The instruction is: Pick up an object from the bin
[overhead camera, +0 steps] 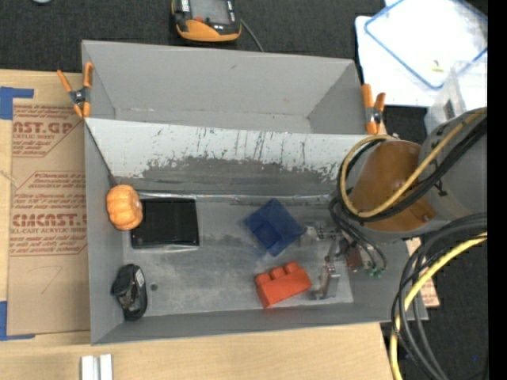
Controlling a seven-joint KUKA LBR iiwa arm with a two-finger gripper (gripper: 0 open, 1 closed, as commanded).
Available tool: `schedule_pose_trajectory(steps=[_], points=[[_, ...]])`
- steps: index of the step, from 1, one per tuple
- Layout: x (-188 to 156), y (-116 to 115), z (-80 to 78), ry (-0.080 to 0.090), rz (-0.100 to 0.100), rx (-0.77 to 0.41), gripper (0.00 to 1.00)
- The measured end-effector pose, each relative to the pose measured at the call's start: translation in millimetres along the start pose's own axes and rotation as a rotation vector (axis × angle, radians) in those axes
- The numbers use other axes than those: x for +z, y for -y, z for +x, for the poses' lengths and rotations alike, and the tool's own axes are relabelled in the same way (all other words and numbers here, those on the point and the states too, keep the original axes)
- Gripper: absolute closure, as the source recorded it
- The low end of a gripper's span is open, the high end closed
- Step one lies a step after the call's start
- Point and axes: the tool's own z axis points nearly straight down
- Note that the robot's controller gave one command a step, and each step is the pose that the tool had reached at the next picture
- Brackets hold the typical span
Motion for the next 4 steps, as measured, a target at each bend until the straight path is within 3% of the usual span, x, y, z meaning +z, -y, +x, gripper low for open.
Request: schedule_pose_trajectory(steps=[1, 2, 3, 4], points=[[-1, -13, 3.6, -0.004, -0.001, 0.067, 0.0], [-25, -22, 0.7, -0.003, 0.0, 0.17, 0.0], [-8, -49, 14.1, -0.006, -0.004, 0.048, 0.0], [-2, -70, -0.9, 0.0, 0.0, -0.071, 0.0]])
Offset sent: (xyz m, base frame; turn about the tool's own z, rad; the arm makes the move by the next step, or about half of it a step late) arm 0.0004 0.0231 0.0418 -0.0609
